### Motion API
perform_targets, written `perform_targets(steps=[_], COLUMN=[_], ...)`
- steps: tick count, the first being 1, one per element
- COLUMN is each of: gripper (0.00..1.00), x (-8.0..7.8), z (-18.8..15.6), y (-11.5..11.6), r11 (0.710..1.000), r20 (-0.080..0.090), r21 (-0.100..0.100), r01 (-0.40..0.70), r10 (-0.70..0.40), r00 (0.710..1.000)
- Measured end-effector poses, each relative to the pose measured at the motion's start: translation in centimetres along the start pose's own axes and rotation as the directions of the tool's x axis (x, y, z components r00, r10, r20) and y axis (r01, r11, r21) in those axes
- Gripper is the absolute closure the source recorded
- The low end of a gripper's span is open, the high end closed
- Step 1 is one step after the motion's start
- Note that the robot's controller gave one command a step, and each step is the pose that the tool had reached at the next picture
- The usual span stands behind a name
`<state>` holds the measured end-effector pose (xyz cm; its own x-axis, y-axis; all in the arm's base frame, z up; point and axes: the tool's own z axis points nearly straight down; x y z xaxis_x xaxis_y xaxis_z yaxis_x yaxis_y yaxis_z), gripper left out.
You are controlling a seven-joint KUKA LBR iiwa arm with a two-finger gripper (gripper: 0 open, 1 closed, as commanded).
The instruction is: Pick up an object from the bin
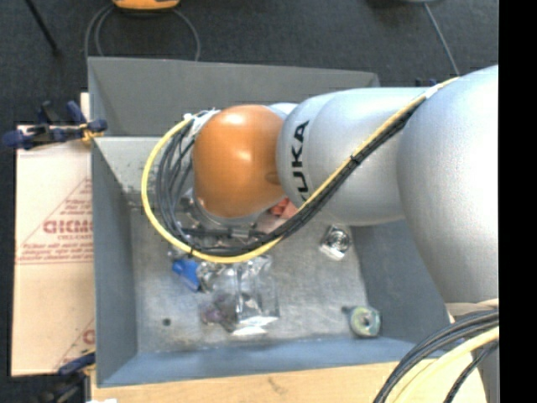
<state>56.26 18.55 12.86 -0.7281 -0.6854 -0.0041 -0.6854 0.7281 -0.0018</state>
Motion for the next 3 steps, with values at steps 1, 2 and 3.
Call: perform_targets(steps=[1, 2, 3], gripper=[1.0, 1.0, 0.0], x=[0.2, -2.6, -2.5], z=[5.2, -8.2, -7.6], y=[-7.1, -7.3, -7.2], r11=[0.942, 0.958, 0.958], r20=[0.007, 0.007, 0.002], r21=[0.001, 0.007, -0.001], r01=[0.337, 0.287, 0.286], r10=[-0.337, -0.288, -0.286], r00=[0.942, 0.958, 0.958])
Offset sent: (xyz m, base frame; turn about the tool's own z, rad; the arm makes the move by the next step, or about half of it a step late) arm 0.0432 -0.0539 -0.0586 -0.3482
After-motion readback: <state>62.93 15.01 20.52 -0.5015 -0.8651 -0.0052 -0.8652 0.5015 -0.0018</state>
